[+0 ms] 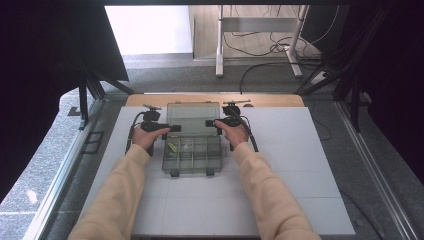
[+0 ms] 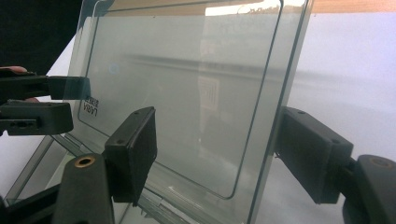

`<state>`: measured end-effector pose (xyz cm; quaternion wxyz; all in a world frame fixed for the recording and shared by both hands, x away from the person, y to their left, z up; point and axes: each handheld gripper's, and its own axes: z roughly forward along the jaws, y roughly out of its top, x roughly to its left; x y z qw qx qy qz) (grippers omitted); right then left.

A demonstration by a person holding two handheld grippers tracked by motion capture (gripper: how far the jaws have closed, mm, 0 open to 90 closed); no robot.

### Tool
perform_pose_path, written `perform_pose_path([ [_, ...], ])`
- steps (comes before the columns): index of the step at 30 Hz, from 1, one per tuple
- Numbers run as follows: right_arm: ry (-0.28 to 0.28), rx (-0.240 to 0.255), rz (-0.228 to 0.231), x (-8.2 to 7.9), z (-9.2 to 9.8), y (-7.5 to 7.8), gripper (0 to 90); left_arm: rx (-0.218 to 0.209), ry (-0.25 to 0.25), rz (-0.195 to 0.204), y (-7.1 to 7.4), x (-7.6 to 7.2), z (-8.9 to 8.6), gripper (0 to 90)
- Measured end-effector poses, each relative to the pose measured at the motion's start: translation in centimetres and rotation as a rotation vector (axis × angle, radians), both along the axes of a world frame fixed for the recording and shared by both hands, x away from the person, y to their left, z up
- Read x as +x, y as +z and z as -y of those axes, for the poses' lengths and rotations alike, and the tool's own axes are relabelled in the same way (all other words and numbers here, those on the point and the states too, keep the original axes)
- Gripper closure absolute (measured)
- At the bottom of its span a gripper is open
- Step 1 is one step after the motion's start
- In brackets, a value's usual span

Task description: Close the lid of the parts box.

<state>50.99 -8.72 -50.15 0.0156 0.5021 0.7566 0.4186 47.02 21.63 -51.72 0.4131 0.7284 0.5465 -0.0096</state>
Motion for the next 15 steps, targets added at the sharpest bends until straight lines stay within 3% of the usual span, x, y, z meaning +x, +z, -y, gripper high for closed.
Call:
perform_pose_path([
  [15, 0.008, 0.007, 0.036, -0.58, 0.13, 0.62, 30.4, 0.000, -0.006, 0.029, 0.52, -0.40, -0.06, 25.6],
])
